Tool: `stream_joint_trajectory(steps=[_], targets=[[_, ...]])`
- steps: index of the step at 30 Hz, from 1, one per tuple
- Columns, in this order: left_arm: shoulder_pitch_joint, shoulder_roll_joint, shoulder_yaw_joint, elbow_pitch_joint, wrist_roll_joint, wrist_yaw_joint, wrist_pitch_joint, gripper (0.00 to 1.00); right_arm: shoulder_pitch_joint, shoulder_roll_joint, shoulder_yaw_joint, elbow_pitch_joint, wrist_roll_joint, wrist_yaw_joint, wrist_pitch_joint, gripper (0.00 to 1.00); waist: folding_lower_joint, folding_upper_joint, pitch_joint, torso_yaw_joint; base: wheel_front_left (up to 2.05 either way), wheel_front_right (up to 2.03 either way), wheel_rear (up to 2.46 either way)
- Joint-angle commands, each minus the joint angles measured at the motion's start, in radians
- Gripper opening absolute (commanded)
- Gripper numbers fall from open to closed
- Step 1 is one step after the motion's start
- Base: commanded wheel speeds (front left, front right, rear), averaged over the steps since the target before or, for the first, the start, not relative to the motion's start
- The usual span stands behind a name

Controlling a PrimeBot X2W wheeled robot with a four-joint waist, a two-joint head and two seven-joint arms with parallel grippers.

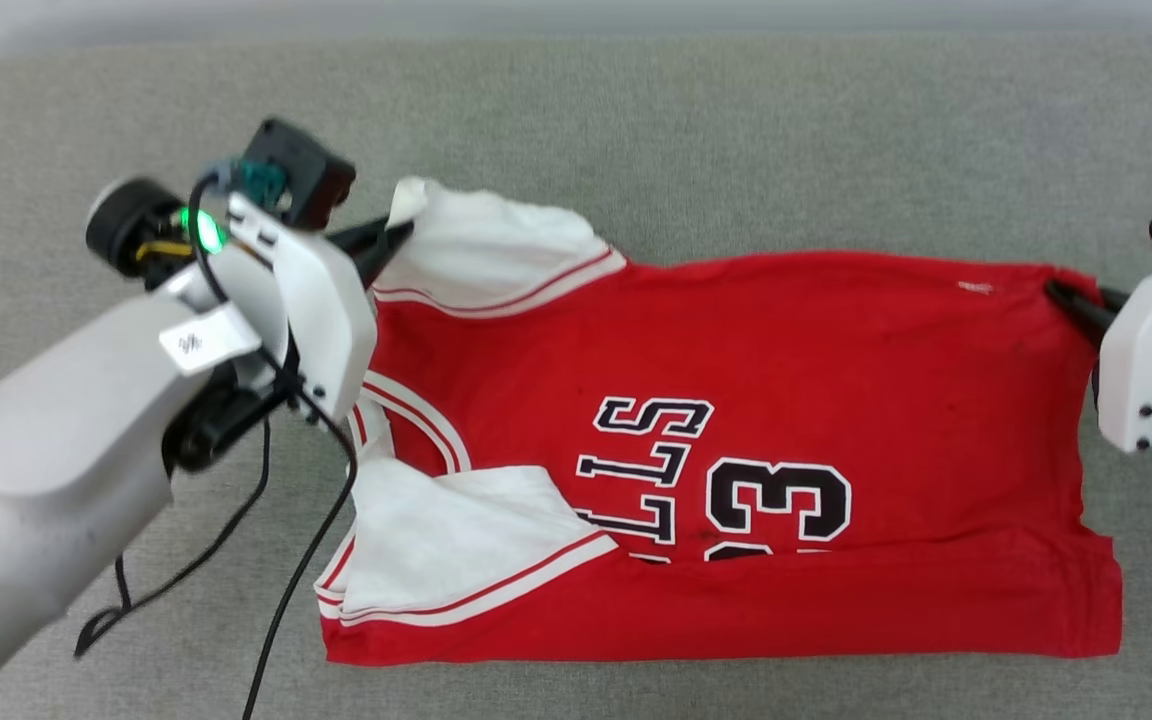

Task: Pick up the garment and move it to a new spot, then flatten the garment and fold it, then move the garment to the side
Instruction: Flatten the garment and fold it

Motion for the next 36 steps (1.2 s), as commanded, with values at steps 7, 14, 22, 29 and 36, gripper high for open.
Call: stream_joint_trajectory(steps=[7, 14, 22, 29, 36], targets=[[0.162, 0.066, -0.018, -0.11, -0.045, 0.066, -0.041, 0.0, 0.142, -0.015, -0.007, -0.046, 0.027, -0.001, -0.055, 0.0, 0.0, -0.0001, -0.104, 0.012, 0.0, 0.0, 0.0], [0.32, 0.125, -0.044, -0.202, -0.084, 0.125, -0.074, 0.0, 0.288, -0.024, -0.023, -0.1, 0.046, -0.001, -0.081, 0.0, 0.0, -0.0001, -0.17, 0.01, 0.0, 0.0, 0.0], [0.456, 0.168, -0.061, -0.274, -0.127, 0.175, -0.11, 0.0, 0.439, -0.043, -0.073, -0.163, 0.067, -0.001, -0.092, 0.0, 0.0, -0.0001, -0.212, 0.012, 0.0, 0.0, 0.0], [0.541, 0.151, -0.075, -0.248, -0.16, 0.181, -0.128, 0.0, 0.525, -0.017, -0.104, -0.171, 0.076, -0.001, -0.076, 0.0, 0.0, -0.0001, -0.206, 0.01, 0.0, 0.0, 0.0], [0.58, 0.129, -0.072, -0.189, -0.178, 0.168, -0.164, 0.0, 0.582, 0.005, -0.134, -0.162, 0.086, -0.001, -0.115, 0.0, 0.0, -0.0001, -0.199, 0.015, 0.0, 0.0, 0.0]])
